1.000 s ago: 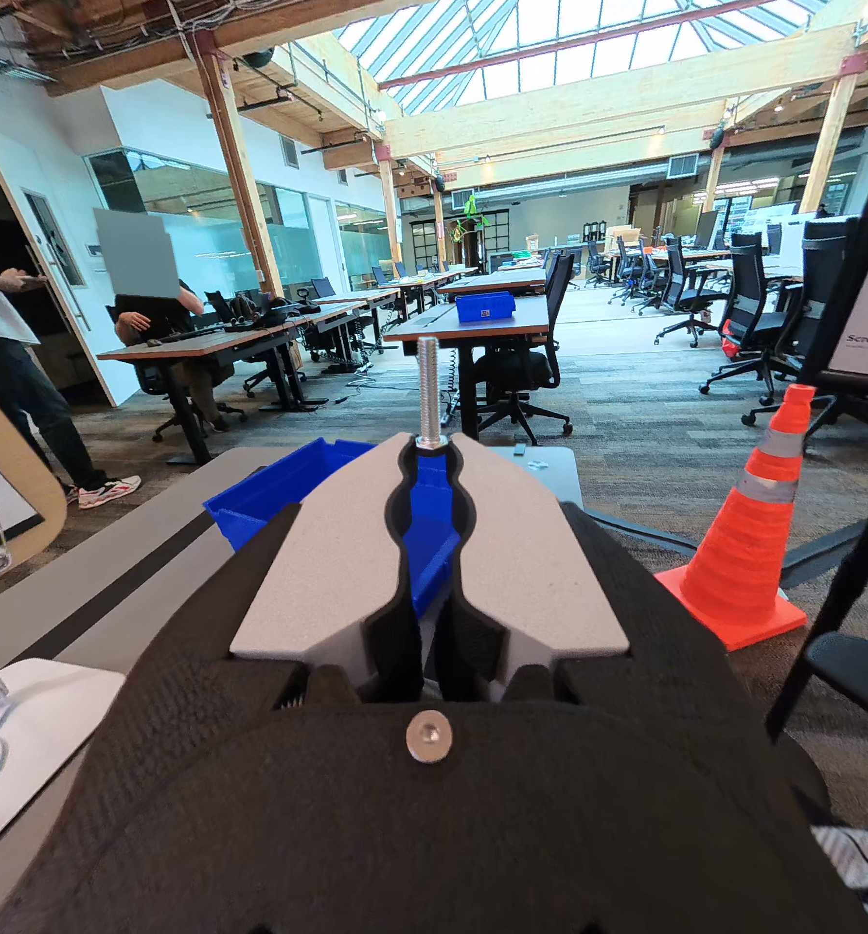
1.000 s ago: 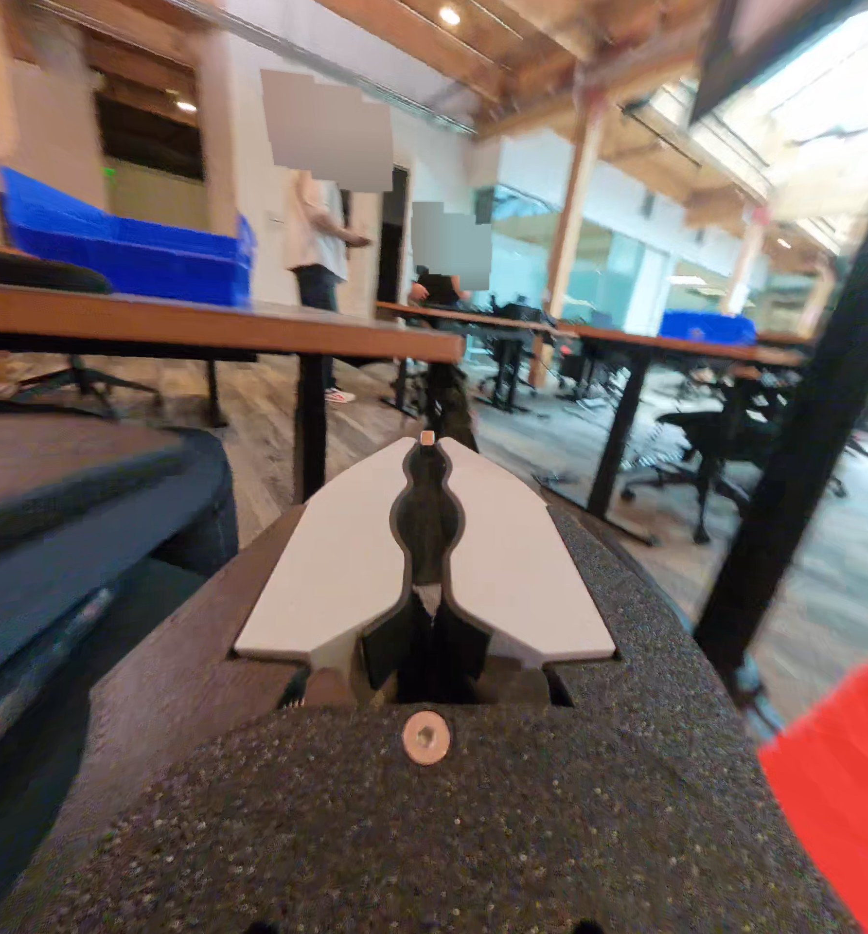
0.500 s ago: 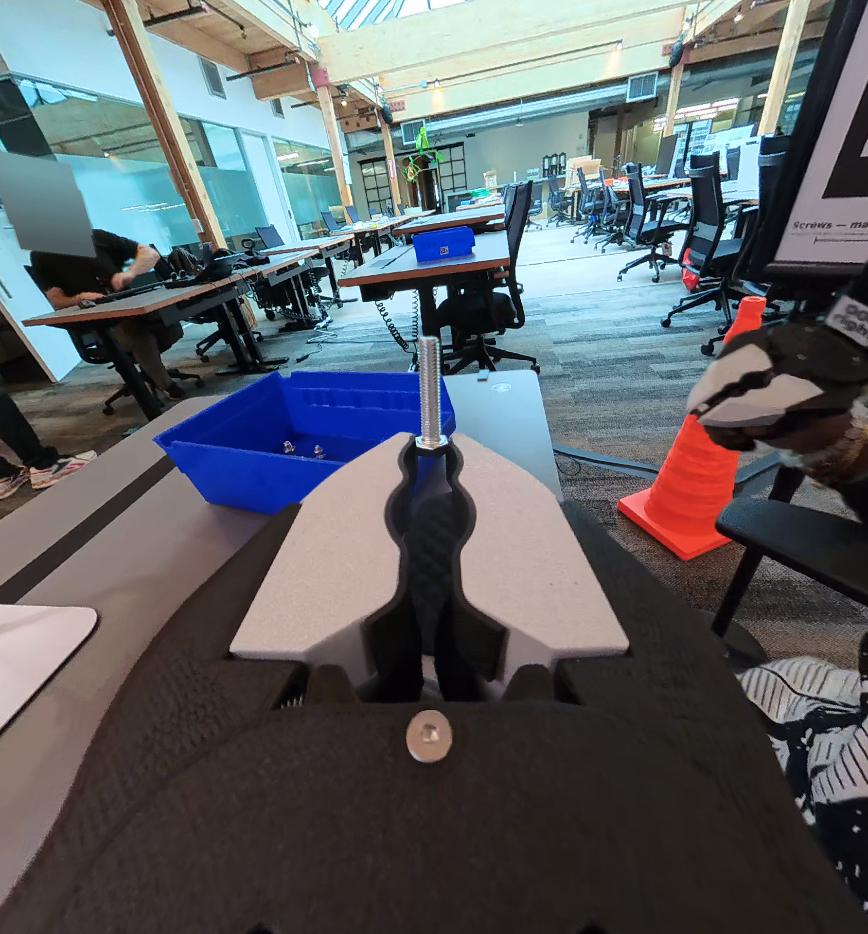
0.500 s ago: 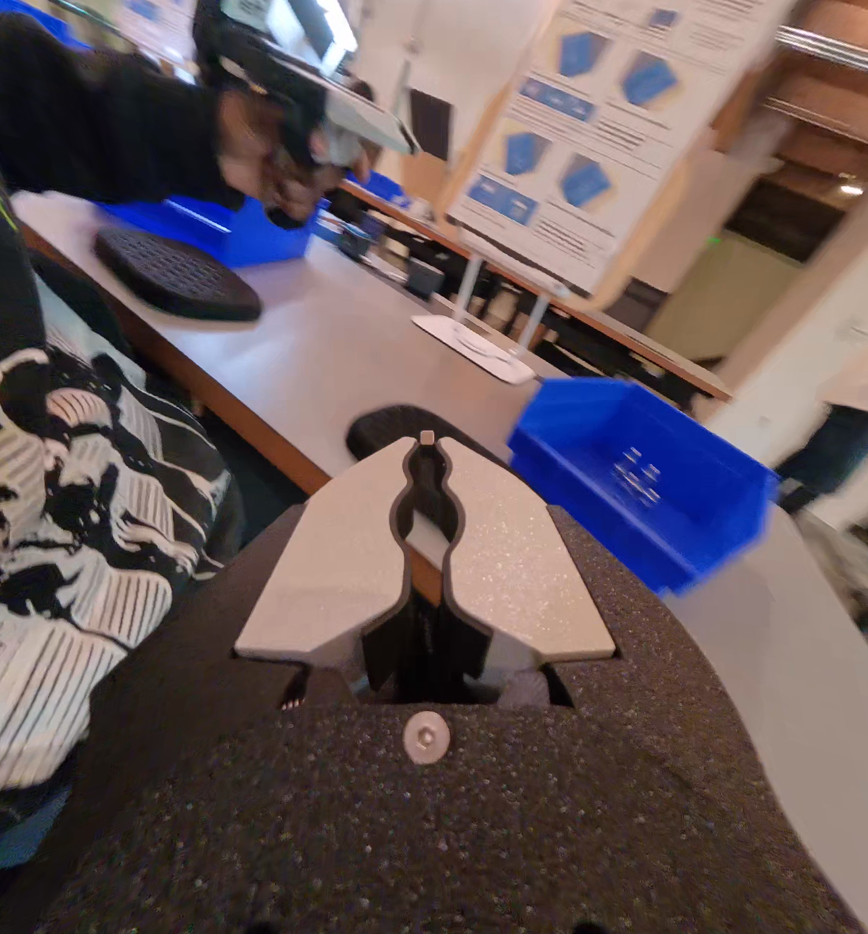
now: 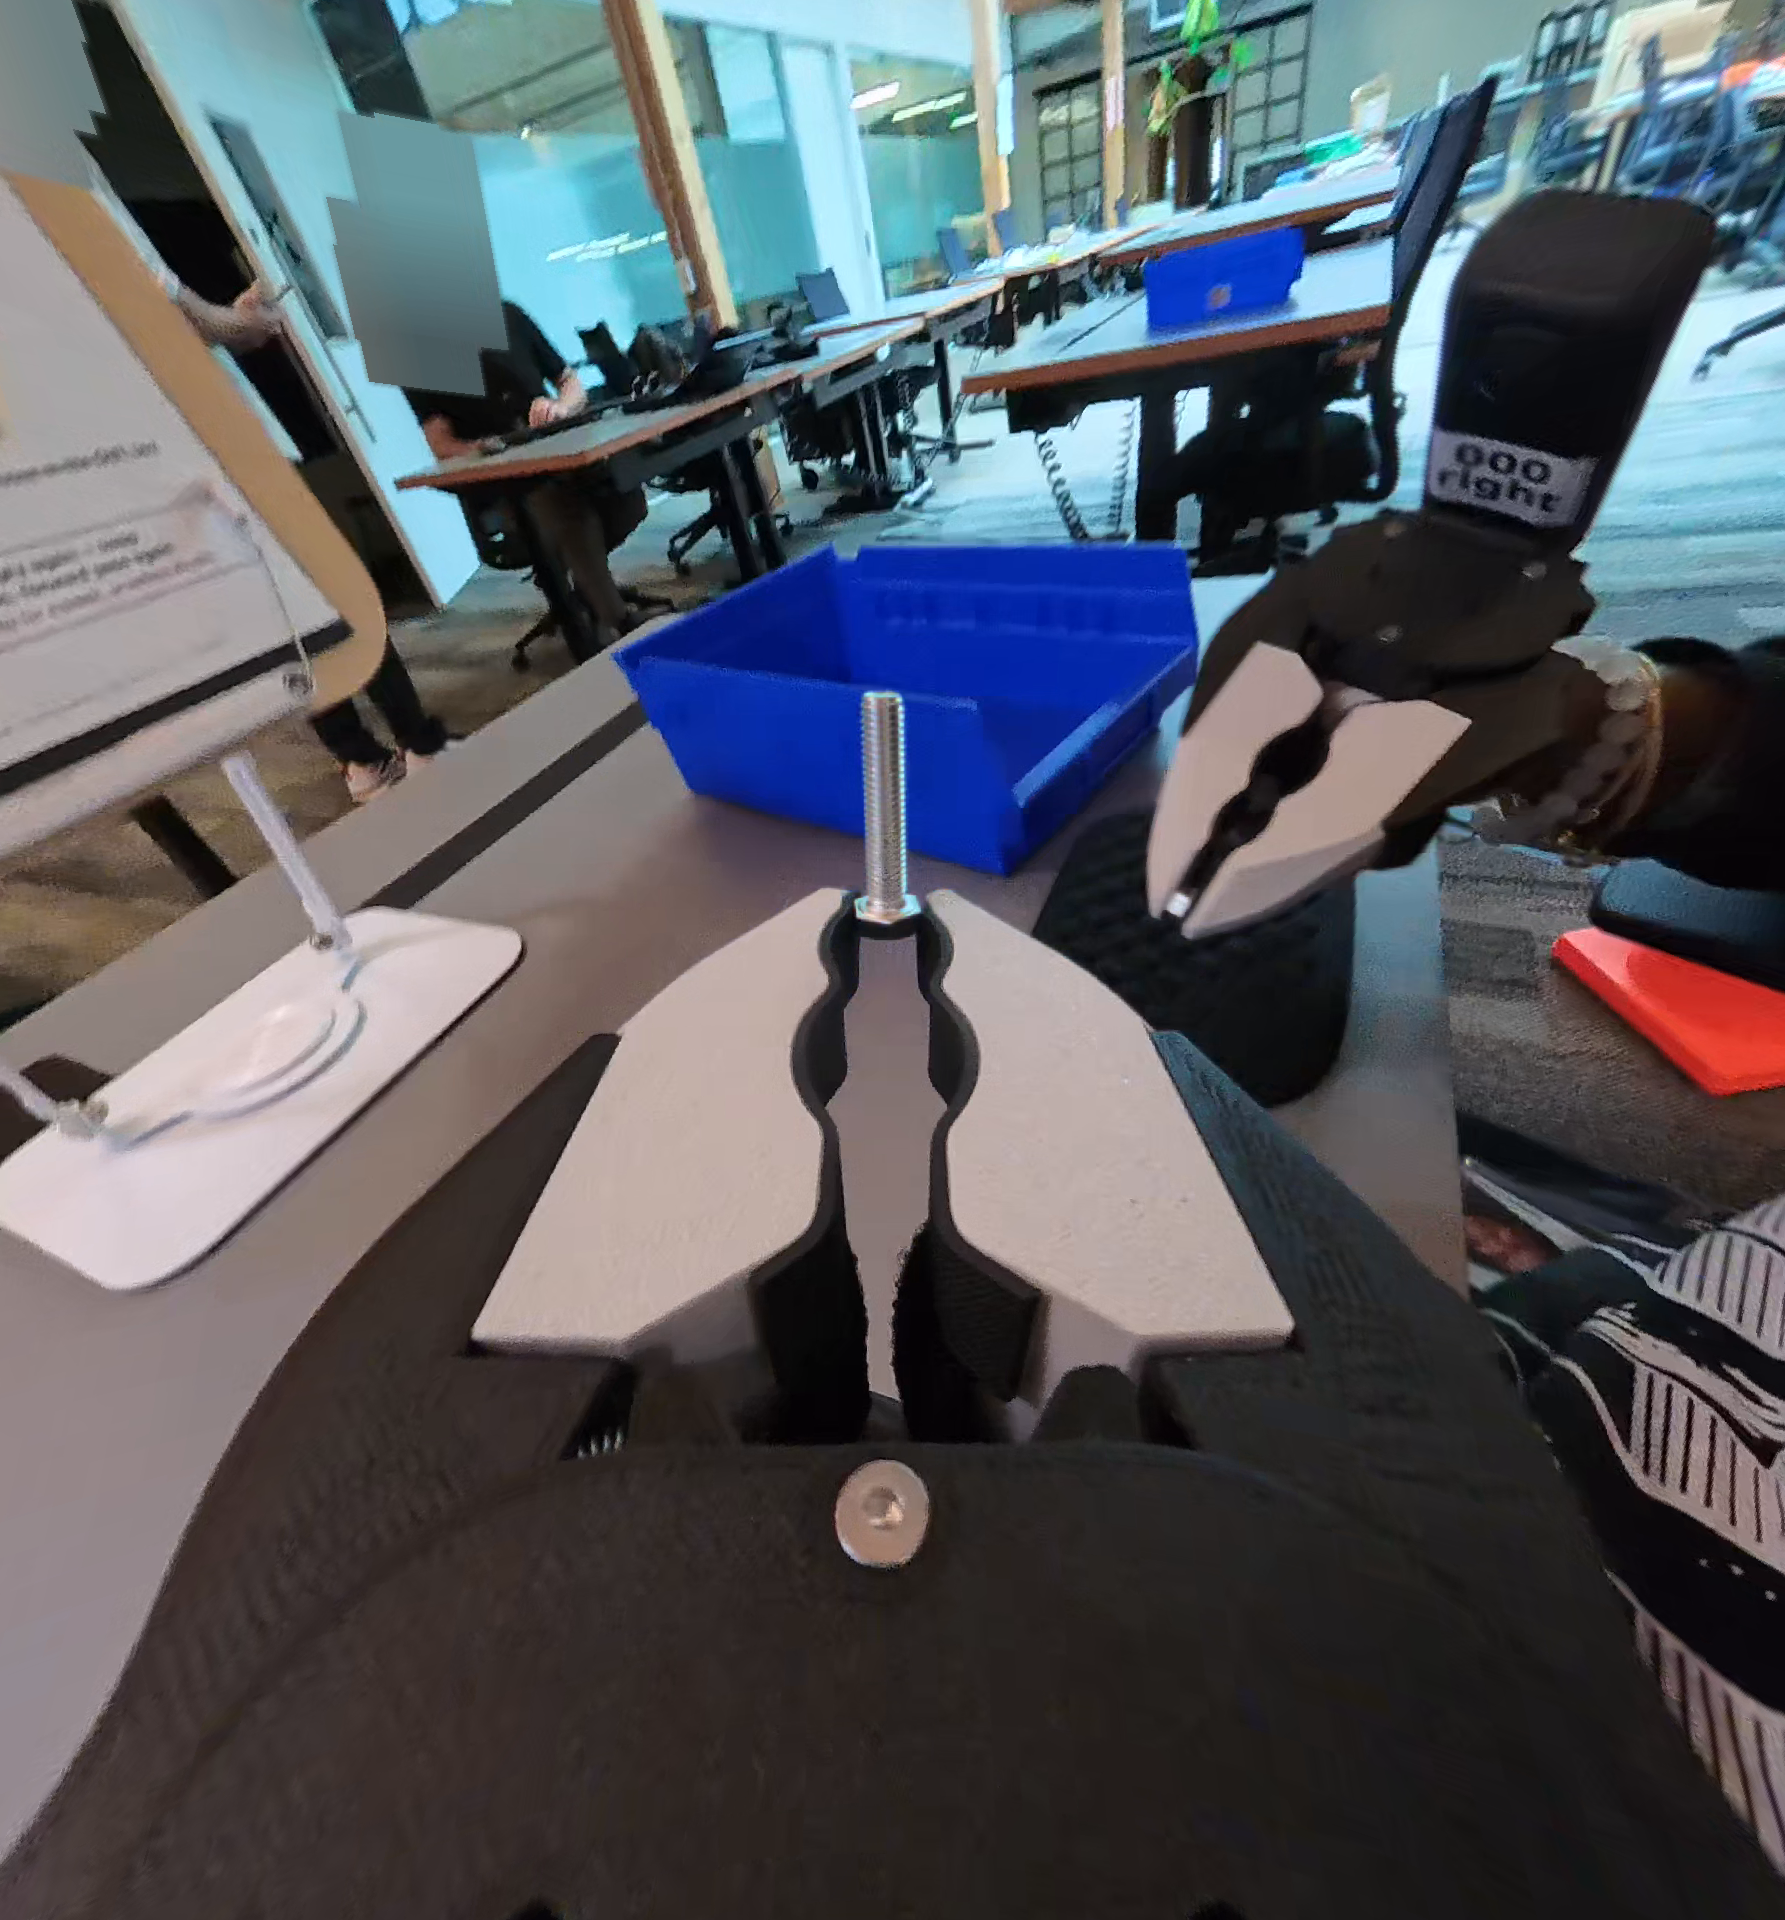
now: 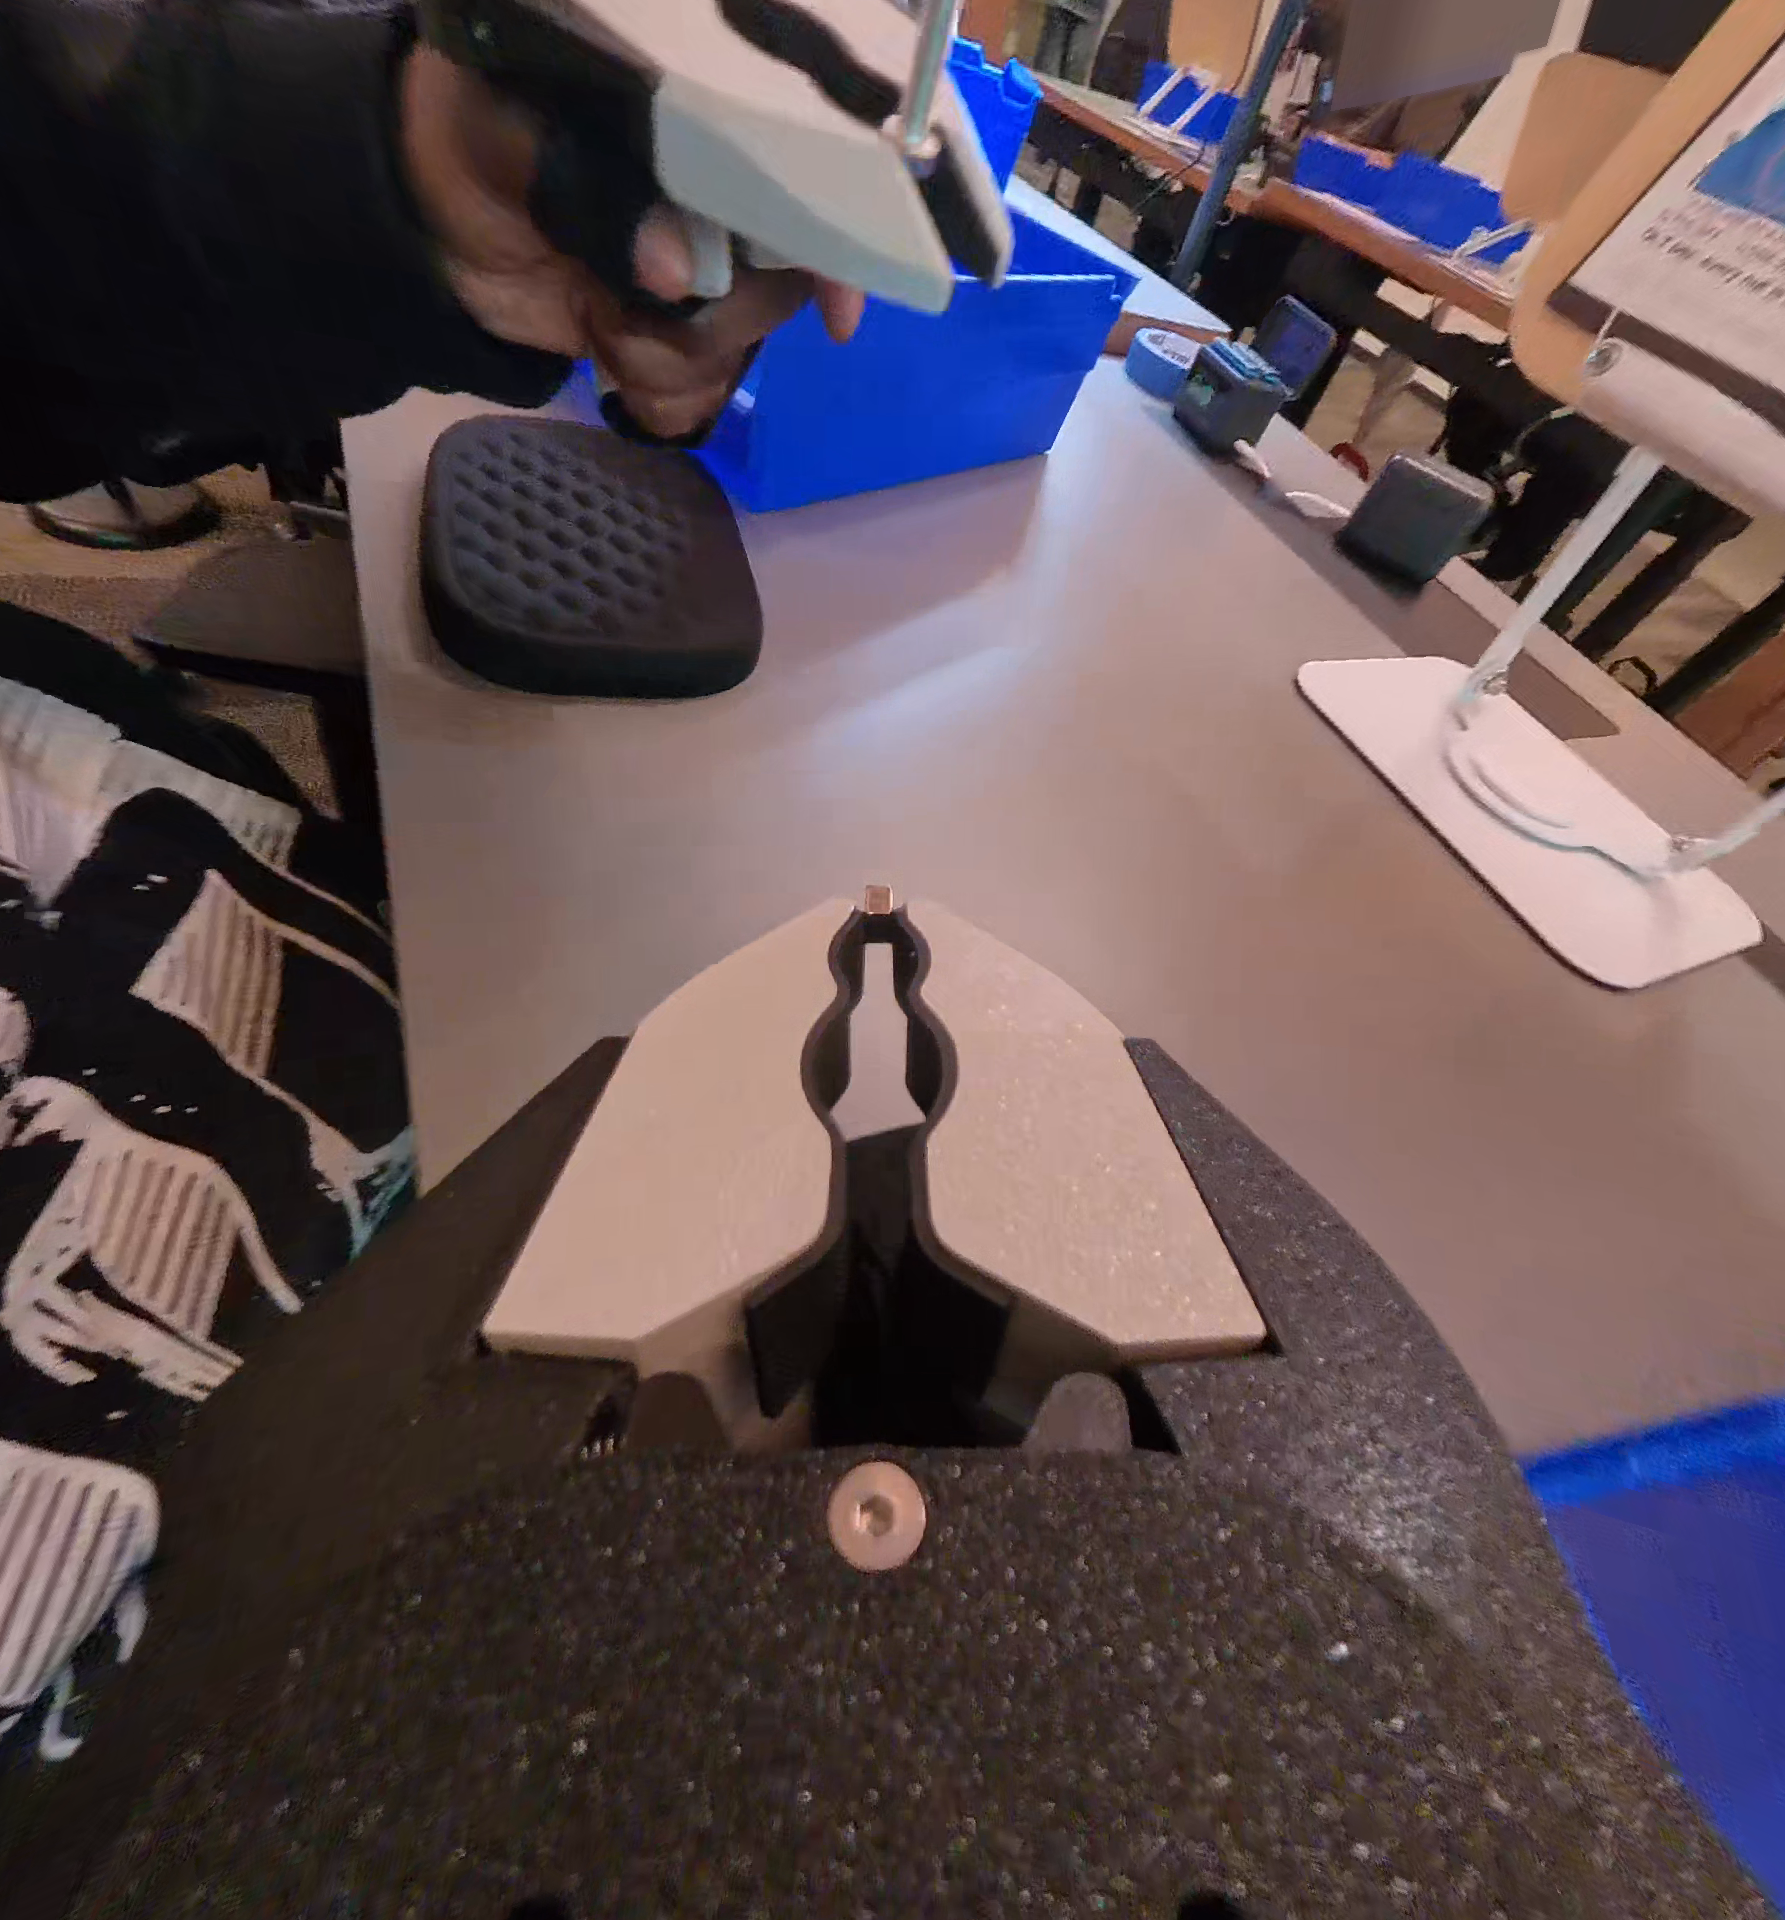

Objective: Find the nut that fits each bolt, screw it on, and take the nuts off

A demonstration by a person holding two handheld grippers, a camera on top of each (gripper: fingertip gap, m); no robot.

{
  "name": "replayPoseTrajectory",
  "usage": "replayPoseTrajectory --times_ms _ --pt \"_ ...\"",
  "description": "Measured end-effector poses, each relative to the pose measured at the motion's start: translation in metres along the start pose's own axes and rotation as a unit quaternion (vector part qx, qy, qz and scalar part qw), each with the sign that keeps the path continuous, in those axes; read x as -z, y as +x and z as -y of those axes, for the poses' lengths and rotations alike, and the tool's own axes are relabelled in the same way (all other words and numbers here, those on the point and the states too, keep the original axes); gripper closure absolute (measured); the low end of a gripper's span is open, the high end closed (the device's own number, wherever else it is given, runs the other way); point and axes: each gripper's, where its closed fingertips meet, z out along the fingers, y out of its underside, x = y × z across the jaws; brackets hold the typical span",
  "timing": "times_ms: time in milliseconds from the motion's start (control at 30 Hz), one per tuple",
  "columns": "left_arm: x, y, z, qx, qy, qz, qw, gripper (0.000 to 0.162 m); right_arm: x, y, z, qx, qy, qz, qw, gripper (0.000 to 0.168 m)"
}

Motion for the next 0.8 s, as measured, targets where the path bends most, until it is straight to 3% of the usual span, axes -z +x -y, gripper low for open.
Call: replayPoseTrajectory --times_ms 200,400,667,800 --pt "0.004 -0.012 -0.045 0.031 -0.037 0.016 0.999 0.152 -0.049 0.009 -0.030 0.030 -0.079 0.046 0.995 0.163" --pt "-0.001 -0.028 -0.066 0.048 -0.025 0.000 0.999 0.152 -0.079 0.013 -0.053 0.095 -0.170 0.056 0.979 0.162" --pt "0.007 -0.037 -0.065 0.108 0.015 -0.027 0.994 0.152 -0.089 0.014 -0.065 0.120 -0.210 0.064 0.968 0.160" --pt "0.007 -0.042 -0.066 0.154 0.023 -0.015 0.988 0.152 -0.085 0.015 -0.054 0.102 -0.169 0.060 0.978 0.160"
